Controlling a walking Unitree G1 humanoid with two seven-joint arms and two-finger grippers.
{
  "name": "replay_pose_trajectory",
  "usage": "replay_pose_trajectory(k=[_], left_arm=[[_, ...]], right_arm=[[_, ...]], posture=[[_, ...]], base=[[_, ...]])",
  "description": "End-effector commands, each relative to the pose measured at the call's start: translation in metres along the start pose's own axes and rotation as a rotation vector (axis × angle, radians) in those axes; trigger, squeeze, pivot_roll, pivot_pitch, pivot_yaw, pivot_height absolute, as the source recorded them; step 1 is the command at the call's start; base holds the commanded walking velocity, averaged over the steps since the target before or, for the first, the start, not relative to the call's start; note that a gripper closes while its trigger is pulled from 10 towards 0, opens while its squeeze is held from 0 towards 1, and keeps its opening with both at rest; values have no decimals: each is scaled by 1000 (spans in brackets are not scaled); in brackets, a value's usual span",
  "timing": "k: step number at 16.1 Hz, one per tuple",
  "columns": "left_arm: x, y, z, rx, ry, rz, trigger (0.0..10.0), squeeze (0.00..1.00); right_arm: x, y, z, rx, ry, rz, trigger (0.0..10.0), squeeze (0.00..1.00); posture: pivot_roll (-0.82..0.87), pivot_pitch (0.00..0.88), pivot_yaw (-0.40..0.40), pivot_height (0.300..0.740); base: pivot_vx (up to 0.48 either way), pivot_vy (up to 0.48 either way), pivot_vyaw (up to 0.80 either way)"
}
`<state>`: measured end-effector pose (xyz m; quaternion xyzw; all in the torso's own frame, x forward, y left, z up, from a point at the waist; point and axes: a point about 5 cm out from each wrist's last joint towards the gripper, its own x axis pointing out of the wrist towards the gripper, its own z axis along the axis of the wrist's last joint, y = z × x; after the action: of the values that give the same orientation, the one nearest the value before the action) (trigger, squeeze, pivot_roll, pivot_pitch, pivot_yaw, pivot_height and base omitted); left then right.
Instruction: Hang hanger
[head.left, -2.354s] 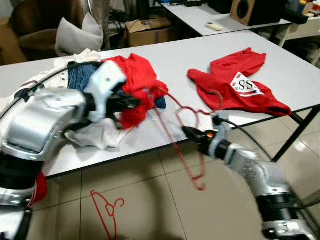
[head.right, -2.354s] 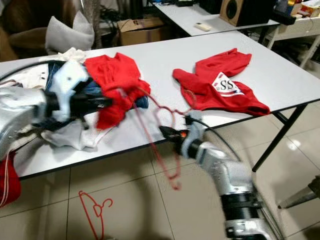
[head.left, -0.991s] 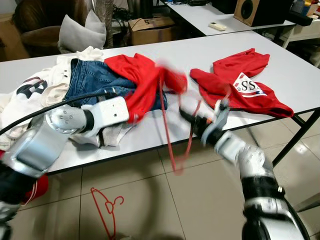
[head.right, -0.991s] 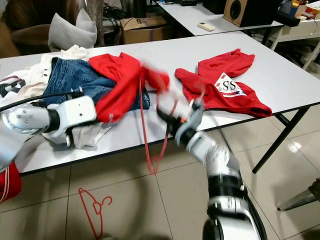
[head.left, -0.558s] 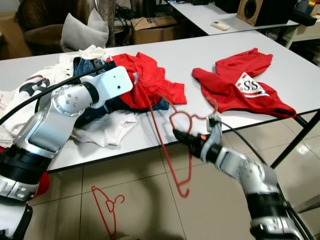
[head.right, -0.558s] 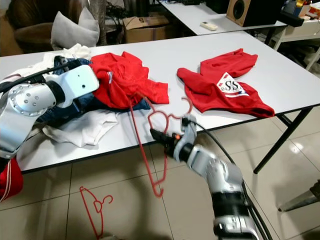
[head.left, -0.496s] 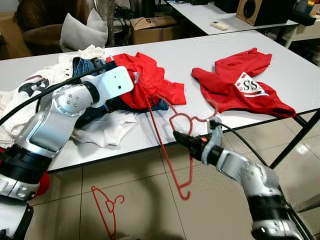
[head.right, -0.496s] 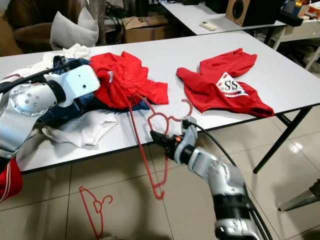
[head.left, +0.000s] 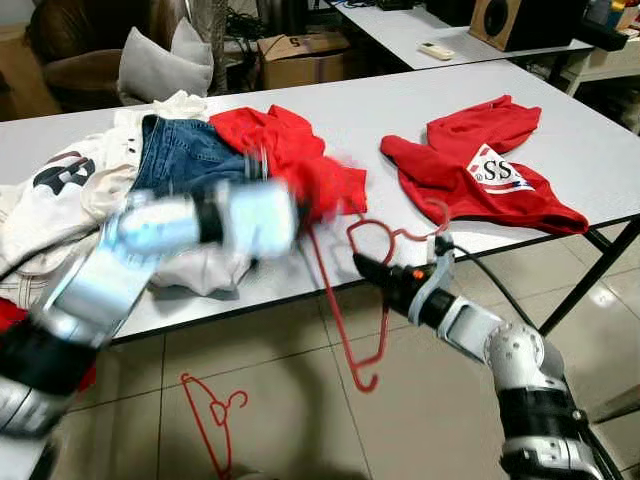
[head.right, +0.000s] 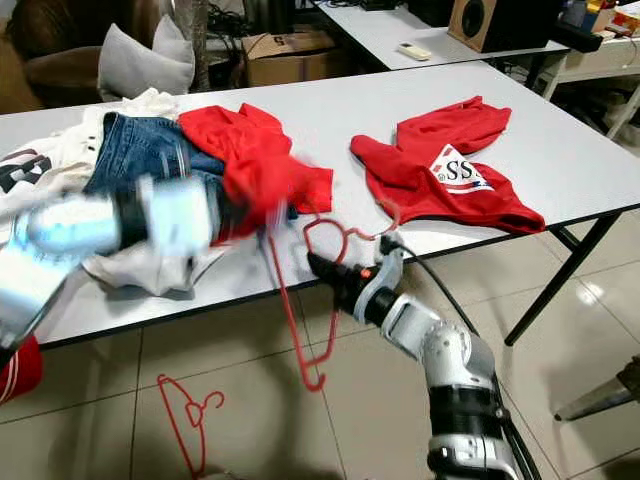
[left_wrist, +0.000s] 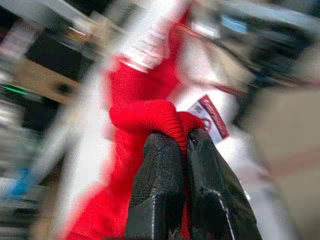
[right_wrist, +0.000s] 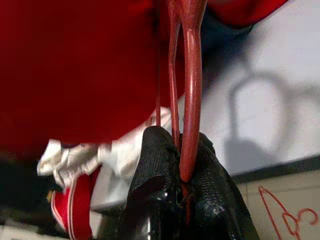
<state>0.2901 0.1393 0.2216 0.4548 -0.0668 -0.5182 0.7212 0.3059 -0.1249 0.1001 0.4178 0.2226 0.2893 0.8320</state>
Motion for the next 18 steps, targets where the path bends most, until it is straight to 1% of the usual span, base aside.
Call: replay_pose_trajectory(k=[1,2,3,4,5,6,7,8,9,10,11,13,14,15,16,17,18], left_arm=[[-2,-7,-7,-24,46,-56,0,0],[-6,-11,-25,-35,162,-52,0,0],[-9,-9,-33,-28,223,-27,0,0],[-15,-1,-43,-36,291,50,0,0],[-18,4,-45,-49,318,104,0,0],[-19,18,-46,-103,327,210,353,0],[-19,23,-46,-122,326,239,0,0],[-18,26,-44,-146,303,263,0,0],[-17,28,-39,-188,264,266,0,0],[-14,26,-35,-221,228,227,0,0],[-12,20,-31,-267,204,152,0,0],[-10,9,-26,-303,190,35,0,0],[-10,3,-23,-332,177,-33,0,0],[-11,-1,-19,-357,161,-88,0,0],[-10,-3,-17,-366,159,-112,0,0],[-10,-6,-15,-369,156,-146,0,0],[-7,-6,-14,-370,151,-151,0,0]], right_arm=[[3,4,13,38,-93,31,10000,0],[4,13,28,83,-197,103,10000,0],[4,18,34,107,-237,148,10000,0],[5,26,38,108,-256,201,10000,0],[6,29,37,93,-247,221,10000,0],[11,35,29,62,-199,232,10000,0],[12,39,25,48,-184,241,10000,0],[13,41,25,28,-195,243,10000,0],[14,44,30,-15,-248,220,10000,0],[16,43,37,-17,-319,165,10000,0],[17,43,45,35,-394,133,10000,0],[21,44,53,56,-469,83,10000,0],[26,48,56,93,-500,76,10000,0],[30,52,58,148,-518,95,10000,0],[32,55,57,176,-517,110,10000,0],[38,62,55,206,-508,136,10000,0],[44,70,51,234,-491,156,10000,0]], posture=[[-43,0,10,740],[-42,0,9,740],[-40,0,8,740],[-36,0,7,740],[-36,0,7,740],[-34,0,6,740],[-33,0,6,740],[-34,0,6,740],[-37,0,7,740],[-38,0,7,740],[-39,0,8,740],[-36,0,9,740],[-37,0,10,740],[-35,0,9,740],[-35,0,9,740],[-33,0,8,740],[-33,0,8,740]], base=[[0,0,0],[0,0,0],[0,0,0],[0,0,0],[0,0,0],[0,0,0],[0,0,0],[0,0,0],[0,0,0],[0,0,0],[0,0,0],[0,0,0],[0,0,0],[0,0,0],[0,0,0],[0,0,0],[0,0,0]])
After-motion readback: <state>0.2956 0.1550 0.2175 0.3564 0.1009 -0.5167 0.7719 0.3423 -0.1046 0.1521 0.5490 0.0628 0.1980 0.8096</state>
